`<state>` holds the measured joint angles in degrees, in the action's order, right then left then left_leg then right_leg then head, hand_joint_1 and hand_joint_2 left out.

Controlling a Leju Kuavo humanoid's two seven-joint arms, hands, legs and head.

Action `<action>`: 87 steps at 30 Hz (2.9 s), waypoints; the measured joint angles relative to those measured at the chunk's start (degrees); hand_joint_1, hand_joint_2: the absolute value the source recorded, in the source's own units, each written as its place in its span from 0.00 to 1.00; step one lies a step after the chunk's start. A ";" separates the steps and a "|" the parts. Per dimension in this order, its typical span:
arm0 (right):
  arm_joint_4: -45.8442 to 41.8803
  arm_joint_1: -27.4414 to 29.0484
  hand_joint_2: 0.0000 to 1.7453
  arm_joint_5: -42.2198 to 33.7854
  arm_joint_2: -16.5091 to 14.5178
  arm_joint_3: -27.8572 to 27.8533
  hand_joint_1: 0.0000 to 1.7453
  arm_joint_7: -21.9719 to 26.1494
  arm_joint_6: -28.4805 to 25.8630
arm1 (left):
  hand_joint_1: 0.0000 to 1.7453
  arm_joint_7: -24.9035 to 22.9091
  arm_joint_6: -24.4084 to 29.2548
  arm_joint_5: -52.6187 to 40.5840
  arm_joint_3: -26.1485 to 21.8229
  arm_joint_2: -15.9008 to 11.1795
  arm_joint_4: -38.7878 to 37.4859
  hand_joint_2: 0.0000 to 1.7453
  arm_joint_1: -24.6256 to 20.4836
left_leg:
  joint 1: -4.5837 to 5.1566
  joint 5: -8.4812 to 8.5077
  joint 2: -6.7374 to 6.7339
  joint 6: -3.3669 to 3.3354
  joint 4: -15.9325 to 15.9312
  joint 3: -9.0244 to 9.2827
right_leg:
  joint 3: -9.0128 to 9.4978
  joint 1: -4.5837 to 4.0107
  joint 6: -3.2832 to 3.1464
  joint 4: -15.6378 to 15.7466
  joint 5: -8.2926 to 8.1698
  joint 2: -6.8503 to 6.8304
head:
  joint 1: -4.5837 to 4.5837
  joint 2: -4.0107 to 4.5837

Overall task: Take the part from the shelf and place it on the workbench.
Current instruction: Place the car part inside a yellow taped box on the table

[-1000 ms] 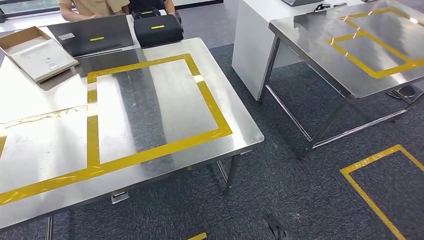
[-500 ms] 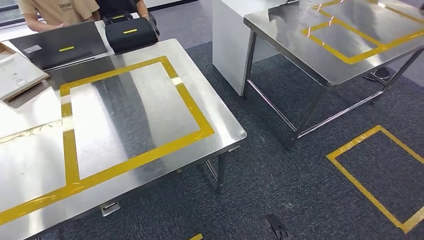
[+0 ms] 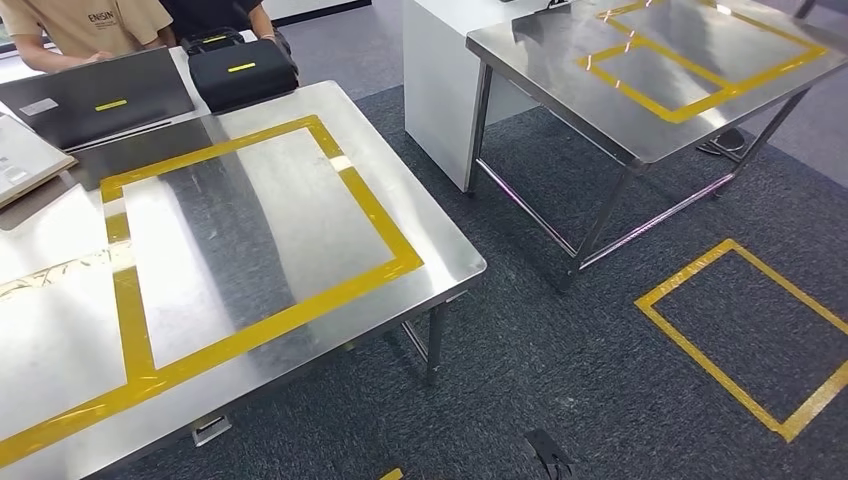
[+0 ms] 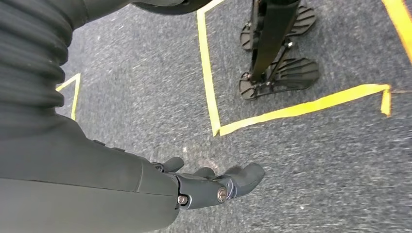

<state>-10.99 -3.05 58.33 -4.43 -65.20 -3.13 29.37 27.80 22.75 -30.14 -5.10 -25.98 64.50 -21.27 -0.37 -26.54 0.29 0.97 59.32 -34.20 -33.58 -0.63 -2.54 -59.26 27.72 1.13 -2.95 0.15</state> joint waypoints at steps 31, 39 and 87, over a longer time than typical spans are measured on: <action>0.00 -0.03 0.25 -0.69 -0.23 -1.55 0.00 0.72 -0.06 | 0.25 -12.35 13.14 -28.06 20.55 13.86 -48.91 1.00 -26.31 | 0.20 0.49 -0.17 -0.69 -0.08 -0.33 | -0.17 0.41 2.03 0.57 -0.87 0.09 | 0.00 0.00; 0.01 0.15 0.00 -1.21 -0.25 -1.61 0.00 0.10 -0.06 | 0.00 -16.46 7.55 -28.56 20.99 14.92 -49.74 0.00 -27.09 | 0.20 0.49 -0.19 -0.68 -0.09 -0.33 | -0.23 0.41 2.02 0.51 -0.86 0.10 | 0.00 0.00; 0.41 0.42 0.00 -0.76 -1.40 -2.61 0.00 1.12 -0.05 | 0.00 12.40 17.39 22.76 8.51 9.83 12.86 0.00 -12.74 | -0.48 2.49 -0.88 -0.28 0.26 -2.34 | 1.45 2.28 4.68 -1.57 1.66 -0.85 | -0.63 0.00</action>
<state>-10.58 -2.63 57.56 -5.83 -67.81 -2.01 29.32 40.20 40.14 -7.38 3.42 -16.15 77.35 -34.01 -0.85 -24.05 -0.58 0.68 59.58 -36.55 -32.13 1.65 2.14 -60.83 29.38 0.28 -3.58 0.15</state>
